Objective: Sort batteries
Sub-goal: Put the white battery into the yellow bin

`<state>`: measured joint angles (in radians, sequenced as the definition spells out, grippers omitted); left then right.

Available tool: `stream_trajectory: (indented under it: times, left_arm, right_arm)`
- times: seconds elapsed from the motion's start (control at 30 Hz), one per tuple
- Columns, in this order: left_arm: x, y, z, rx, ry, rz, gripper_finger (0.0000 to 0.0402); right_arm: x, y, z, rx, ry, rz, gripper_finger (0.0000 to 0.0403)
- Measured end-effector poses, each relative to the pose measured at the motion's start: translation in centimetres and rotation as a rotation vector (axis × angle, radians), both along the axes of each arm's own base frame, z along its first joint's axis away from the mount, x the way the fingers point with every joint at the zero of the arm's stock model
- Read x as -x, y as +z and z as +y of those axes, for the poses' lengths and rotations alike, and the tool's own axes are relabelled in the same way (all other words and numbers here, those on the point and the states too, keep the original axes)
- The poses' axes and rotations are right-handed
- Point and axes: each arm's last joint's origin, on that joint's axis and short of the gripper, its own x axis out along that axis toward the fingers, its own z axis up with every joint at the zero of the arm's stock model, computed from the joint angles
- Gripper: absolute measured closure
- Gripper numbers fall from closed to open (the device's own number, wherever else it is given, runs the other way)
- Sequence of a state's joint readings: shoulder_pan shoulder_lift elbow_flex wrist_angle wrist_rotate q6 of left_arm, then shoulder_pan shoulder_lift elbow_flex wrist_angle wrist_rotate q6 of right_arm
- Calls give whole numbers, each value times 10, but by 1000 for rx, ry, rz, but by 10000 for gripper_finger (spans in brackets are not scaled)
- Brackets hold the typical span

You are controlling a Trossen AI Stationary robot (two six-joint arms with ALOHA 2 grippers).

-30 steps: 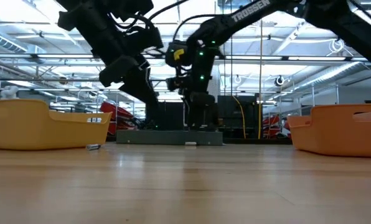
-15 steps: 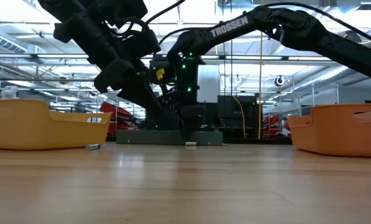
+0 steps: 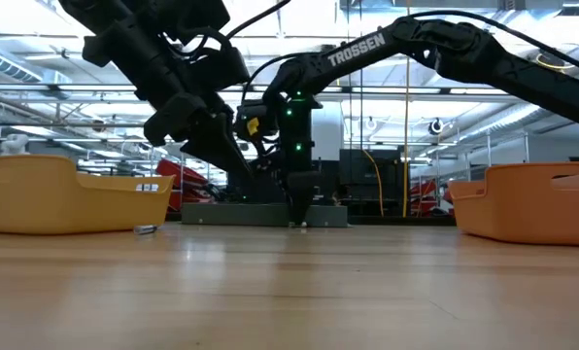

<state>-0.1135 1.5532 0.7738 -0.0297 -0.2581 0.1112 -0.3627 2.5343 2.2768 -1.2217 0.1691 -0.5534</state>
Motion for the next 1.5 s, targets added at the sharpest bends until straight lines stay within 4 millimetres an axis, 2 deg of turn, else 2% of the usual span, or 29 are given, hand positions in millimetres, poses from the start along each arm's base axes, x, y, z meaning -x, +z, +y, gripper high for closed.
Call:
stream_trajectory:
  times: [0.33, 0.53, 0.6, 0.77, 0.9, 1.0, 1.13, 1.23, 1.37, 1.5]
  left_arm:
    - [1, -1, -3, 16, -24, 14, 354]
    - [3, -3, -3, 13, -25, 44, 354]
    - [3, -3, -3, 13, -25, 45, 354]
    - [4, -3, -3, 18, -19, 52, 354]
    - [5, -5, -5, 40, -1, 64, 354]
    - [6, -4, -13, 45, -19, 61, 354]
    - [8, -6, -24, 55, -28, 42, 354]
    - [17, -17, -32, 56, -17, 20, 354]
    - [25, -28, -37, 92, -4, -31, 354]
    - [33, -34, -43, 100, 40, -58, 354]
  right_arm:
    - [2, 0, 4, -25, -7, 21, 280]
    - [5, 0, 19, -107, -27, 79, 282]
    - [5, 5, 26, -92, -49, 78, 282]
    - [2, 35, 51, -62, -96, 11, 282]
    - [0, 42, 67, -131, -106, -15, 282]
    - [0, 46, 69, -179, -115, -46, 282]
    - [1, 46, 61, -161, -173, -50, 282]
    - [-2, 46, 59, -148, -201, -86, 282]
    - [-10, 45, 71, -140, -191, -148, 282]
    - [-5, 32, 87, -148, -166, -139, 282]
